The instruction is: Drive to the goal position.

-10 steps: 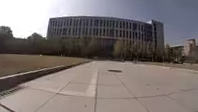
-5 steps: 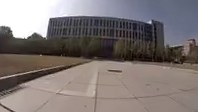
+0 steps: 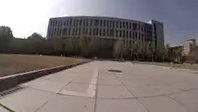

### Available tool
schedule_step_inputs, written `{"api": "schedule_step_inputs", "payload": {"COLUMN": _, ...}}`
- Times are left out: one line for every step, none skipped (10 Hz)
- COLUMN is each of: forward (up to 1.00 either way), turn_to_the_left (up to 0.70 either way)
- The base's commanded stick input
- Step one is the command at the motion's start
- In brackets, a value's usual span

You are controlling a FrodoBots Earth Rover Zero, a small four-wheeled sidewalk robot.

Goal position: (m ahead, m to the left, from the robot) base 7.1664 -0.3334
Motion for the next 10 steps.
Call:
{"api": "schedule_step_inputs", "payload": {"forward": 0.70, "turn_to_the_left": 0.00}}
{"api": "schedule_step_inputs", "payload": {"forward": 0.70, "turn_to_the_left": 0.00}}
{"api": "schedule_step_inputs", "payload": {"forward": 0.70, "turn_to_the_left": 0.00}}
{"api": "schedule_step_inputs", "payload": {"forward": 0.69, "turn_to_the_left": 0.00}}
{"api": "schedule_step_inputs", "payload": {"forward": 0.68, "turn_to_the_left": 0.00}}
{"api": "schedule_step_inputs", "payload": {"forward": 0.68, "turn_to_the_left": 0.00}}
{"api": "schedule_step_inputs", "payload": {"forward": 0.68, "turn_to_the_left": 0.00}}
{"api": "schedule_step_inputs", "payload": {"forward": 0.67, "turn_to_the_left": 0.00}}
{"api": "schedule_step_inputs", "payload": {"forward": 0.67, "turn_to_the_left": 0.00}}
{"api": "schedule_step_inputs", "payload": {"forward": 0.68, "turn_to_the_left": 0.00}}
